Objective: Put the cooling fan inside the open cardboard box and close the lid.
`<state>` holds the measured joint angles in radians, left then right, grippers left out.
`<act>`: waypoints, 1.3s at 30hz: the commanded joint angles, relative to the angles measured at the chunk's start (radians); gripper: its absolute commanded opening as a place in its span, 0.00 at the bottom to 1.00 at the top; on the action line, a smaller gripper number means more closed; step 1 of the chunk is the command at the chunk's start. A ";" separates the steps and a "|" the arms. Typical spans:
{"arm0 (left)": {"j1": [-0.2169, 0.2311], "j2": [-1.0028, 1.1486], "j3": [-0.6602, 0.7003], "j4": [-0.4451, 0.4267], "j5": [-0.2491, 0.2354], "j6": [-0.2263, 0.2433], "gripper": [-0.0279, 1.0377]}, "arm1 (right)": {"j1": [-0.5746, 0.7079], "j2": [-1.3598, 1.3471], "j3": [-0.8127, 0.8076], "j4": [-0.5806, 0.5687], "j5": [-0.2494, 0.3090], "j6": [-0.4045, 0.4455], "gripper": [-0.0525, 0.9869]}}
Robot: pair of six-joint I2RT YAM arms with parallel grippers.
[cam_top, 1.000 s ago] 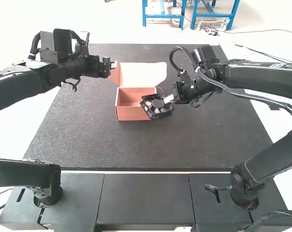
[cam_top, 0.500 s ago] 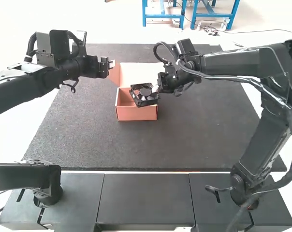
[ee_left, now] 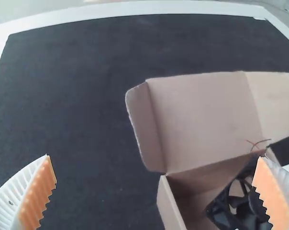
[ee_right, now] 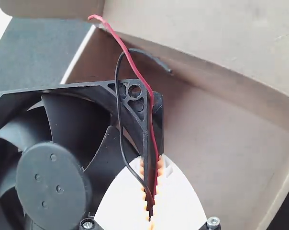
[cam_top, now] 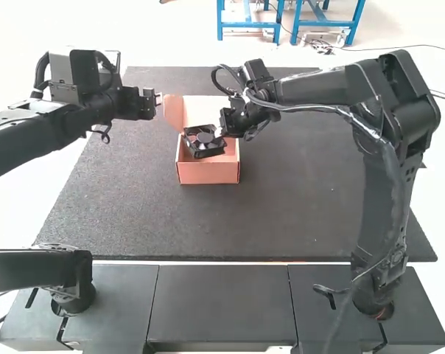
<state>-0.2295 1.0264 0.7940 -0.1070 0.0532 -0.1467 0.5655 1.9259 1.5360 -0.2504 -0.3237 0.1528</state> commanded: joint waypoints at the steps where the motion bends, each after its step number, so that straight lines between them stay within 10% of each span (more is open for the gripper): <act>1: 0.012 -0.020 0.007 0.001 -0.007 -0.002 0.94 | -0.004 0.012 0.032 0.010 0.006 -0.021 0.03; 39: 0.012 -0.066 -0.075 -0.016 -0.003 0.012 0.94 | -0.038 0.157 0.053 0.132 0.026 -0.010 0.13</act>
<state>-0.2264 0.9863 0.7147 -0.1307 0.0521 -0.1455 0.5282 2.0811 1.5402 -0.1295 -0.3012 0.1379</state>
